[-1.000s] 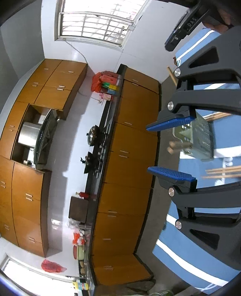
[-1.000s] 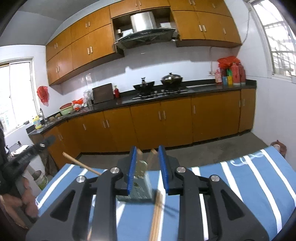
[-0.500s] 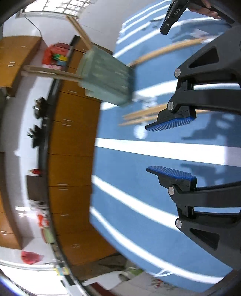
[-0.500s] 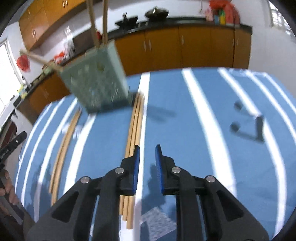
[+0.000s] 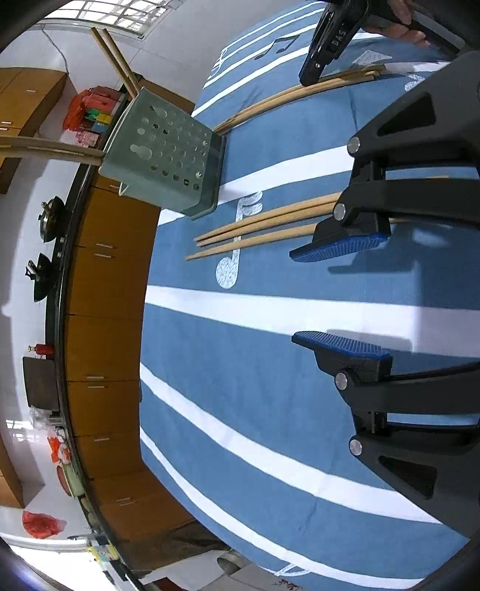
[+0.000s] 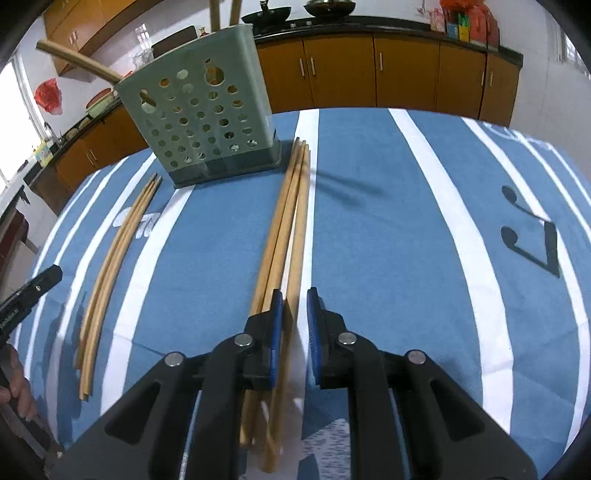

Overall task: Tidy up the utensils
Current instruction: 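Lower the left tool and grasp a chopstick while the right tool grasps another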

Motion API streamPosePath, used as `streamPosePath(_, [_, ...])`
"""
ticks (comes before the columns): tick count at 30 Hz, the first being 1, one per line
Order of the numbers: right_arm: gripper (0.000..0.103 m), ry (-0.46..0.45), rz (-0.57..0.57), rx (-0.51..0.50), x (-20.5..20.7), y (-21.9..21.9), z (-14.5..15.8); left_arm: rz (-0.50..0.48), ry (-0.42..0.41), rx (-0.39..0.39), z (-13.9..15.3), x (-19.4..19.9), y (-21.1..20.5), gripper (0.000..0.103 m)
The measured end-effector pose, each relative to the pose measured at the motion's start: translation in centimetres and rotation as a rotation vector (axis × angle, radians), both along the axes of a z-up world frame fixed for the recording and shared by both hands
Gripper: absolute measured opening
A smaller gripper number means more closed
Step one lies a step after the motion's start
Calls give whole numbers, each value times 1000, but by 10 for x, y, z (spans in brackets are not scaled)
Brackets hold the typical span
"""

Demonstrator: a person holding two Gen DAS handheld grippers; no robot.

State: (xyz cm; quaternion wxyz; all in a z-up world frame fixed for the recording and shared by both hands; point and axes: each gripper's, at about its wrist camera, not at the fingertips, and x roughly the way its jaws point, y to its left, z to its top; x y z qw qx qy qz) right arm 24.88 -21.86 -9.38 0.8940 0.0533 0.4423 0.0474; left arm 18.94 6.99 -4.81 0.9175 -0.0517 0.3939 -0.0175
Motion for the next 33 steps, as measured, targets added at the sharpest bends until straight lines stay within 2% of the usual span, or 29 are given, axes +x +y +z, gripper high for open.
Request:
streamPosePath(6, [8,-7,-108,-17,2,-23,1,-45,8,-37,-3,-1,-7,36])
streamPosePath(14, [8,-19,-109,-43,-1,-27,0,-117,52,-52,-16,1,-26,26])
streamPosePath(19, [8,-21,-106,-38,-1,-27,0,-147,73,-17,-22,2,-39,19])
streamPosePath(24, [8,-19,-103,-40,-2,-27,0,-139,81,62,-27,4,-48,8])
streamPosePath(33, [8,-29,-94,-55,0,-27,0,-37,85,68,-27,25,-24,7])
